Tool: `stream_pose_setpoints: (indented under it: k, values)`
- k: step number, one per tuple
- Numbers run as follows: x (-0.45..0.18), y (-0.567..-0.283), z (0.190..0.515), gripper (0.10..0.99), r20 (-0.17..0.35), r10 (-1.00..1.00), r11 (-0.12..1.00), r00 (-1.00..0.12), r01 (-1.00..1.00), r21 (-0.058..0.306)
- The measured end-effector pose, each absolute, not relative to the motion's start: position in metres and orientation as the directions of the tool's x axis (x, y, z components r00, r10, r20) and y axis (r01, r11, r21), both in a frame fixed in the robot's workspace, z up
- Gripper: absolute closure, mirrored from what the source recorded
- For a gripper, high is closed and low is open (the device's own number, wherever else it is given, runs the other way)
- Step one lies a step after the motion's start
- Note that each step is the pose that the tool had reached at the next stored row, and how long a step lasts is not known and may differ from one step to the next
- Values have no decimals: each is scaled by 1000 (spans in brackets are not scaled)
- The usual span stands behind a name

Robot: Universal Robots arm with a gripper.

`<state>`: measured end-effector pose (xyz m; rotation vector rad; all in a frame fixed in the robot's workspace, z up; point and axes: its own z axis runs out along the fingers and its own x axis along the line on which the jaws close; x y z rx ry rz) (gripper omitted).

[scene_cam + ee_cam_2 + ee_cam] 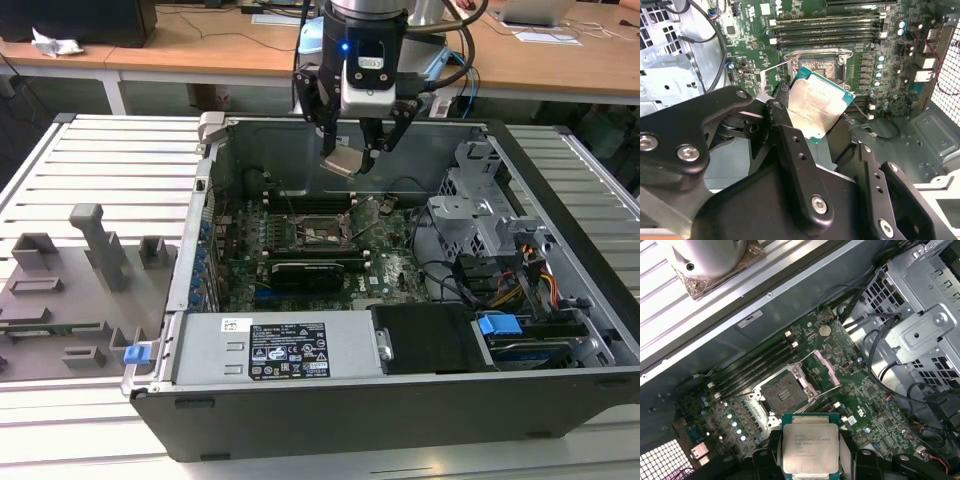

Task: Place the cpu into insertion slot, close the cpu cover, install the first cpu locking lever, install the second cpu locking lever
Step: 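Place the cpu into insertion slot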

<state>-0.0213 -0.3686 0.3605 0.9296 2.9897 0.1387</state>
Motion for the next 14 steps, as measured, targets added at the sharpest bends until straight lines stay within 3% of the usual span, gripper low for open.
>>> stream_pose_setpoints:
  k: [14]
  values:
    - [-21, -369, 360, 545, 19, 644, 761, -765, 643, 87]
